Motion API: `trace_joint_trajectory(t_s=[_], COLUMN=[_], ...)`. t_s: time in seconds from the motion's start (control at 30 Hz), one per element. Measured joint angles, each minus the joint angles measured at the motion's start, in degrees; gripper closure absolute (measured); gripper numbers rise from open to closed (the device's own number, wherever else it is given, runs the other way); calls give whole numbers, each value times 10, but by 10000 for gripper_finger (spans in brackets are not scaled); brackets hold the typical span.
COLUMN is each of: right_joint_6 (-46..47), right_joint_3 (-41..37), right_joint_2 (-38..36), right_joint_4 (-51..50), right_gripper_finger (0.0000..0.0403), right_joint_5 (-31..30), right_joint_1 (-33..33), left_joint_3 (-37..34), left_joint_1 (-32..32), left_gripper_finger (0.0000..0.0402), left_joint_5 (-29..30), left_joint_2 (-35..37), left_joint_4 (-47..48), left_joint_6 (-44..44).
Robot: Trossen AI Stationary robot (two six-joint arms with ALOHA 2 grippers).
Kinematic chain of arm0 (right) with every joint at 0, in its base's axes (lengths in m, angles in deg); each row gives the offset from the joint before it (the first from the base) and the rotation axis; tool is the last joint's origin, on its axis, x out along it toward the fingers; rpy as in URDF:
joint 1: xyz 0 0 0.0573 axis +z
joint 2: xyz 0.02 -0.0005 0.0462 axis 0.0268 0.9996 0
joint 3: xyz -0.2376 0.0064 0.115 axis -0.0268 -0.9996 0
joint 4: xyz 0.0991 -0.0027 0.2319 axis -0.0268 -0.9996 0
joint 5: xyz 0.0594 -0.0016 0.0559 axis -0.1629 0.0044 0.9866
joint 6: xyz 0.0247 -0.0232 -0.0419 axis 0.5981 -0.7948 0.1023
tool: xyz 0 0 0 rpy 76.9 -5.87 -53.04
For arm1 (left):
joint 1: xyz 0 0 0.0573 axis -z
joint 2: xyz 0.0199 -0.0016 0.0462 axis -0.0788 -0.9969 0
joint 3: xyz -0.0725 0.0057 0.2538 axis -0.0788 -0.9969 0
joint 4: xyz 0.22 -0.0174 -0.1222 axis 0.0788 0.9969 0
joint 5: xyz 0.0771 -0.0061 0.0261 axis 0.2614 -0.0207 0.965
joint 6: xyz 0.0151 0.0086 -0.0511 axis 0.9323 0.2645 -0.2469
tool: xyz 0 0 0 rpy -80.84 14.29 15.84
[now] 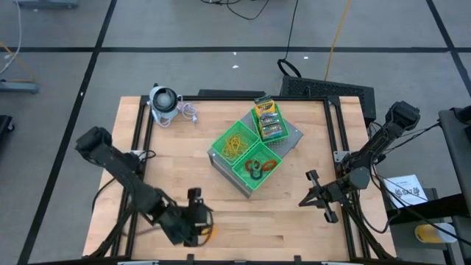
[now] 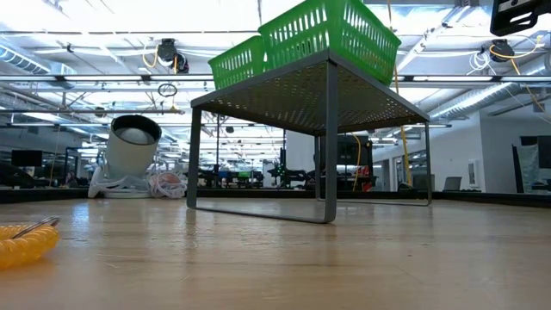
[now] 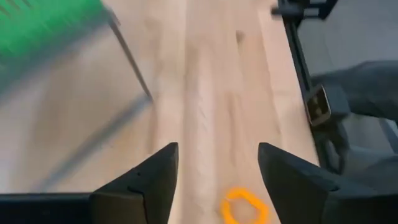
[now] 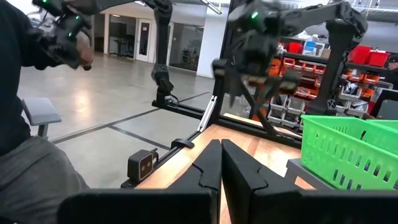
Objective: Pick & Place Office Desk Supplies
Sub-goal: Put the yellow spring keychain into the bottom green bin on the shelf
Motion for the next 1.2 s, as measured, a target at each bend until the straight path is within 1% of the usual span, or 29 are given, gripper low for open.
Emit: trace_joint_trajectory(t_s=[0.17, 0.33, 0.47, 0.57, 0.7, 0.9, 1.0, 1.1, 1.2], right_joint_6=[-1, 0, 0, 0, 0, 0, 0, 0, 0], right_joint_3=[0, 0, 0, 0, 0, 0, 0, 0, 0], right_joint_2=[0, 0, 0, 0, 0, 0, 0, 0, 0], right_joint_4=[0, 0, -2, -2, -2, -3, -2, -2, -2], right_gripper_finger=[403, 403, 403, 403, 403, 403, 403, 403, 403], right_joint_5=[-1, -1, -1, -1, -1, -1, -1, -1, -1], right_joint_1=[0, 0, 0, 0, 0, 0, 0, 0, 0], left_joint_3=[0, 0, 0, 0, 0, 1, 3, 2, 2], left_joint_1=[6, 6, 5, 4, -4, -18, -21, -23, -23], left_gripper_finger=[192, 205, 208, 205, 198, 197, 198, 207, 229], left_joint_5=[-43, -69, -94, -97, -96, -126, -128, -132, -137], left_joint_2=[-66, -123, -160, -181, -201, -228, -237, -240, -241], left_joint_4=[5, 4, 8, 10, 11, 8, 8, 11, 11], left_joint_6=[-78, -125, -135, -138, -144, -153, -153, -147, -130])
